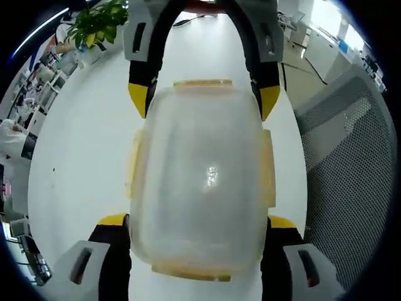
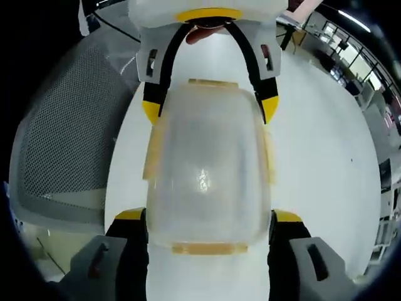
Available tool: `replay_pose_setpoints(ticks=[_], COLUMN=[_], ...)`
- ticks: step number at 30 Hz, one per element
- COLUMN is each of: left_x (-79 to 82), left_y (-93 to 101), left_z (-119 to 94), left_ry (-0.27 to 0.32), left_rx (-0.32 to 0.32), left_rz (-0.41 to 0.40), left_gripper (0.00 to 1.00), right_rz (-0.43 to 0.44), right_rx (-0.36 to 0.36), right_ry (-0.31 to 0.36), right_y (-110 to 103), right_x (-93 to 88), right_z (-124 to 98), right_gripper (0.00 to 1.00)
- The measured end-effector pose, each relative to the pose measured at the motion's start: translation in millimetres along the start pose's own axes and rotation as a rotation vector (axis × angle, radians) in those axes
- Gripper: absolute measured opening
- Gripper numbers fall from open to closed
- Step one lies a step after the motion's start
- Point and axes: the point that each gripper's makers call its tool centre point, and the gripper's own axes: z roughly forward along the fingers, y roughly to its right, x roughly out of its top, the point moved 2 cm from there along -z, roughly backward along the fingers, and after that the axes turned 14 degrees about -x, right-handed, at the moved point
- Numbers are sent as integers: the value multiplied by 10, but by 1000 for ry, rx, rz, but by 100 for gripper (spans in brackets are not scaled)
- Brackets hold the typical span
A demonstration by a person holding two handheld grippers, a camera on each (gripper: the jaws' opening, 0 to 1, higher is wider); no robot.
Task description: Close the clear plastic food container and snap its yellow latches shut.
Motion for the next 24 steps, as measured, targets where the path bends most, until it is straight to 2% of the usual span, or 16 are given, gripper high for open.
replay_pose_setpoints(ticks=[11, 24], left_x=[-28, -184], left_y=[5, 36], left_z=[0, -55], left_ry=[-8, -9], left_rx=[0, -2], left_rz=[5, 3], left_gripper=[83, 84], right_rz=[16, 11], right_rx=[-4, -4], right_ry=[14, 5], right_y=[-19, -61], right_x=[20, 180], right_z=[10, 64], right_gripper=[76, 76])
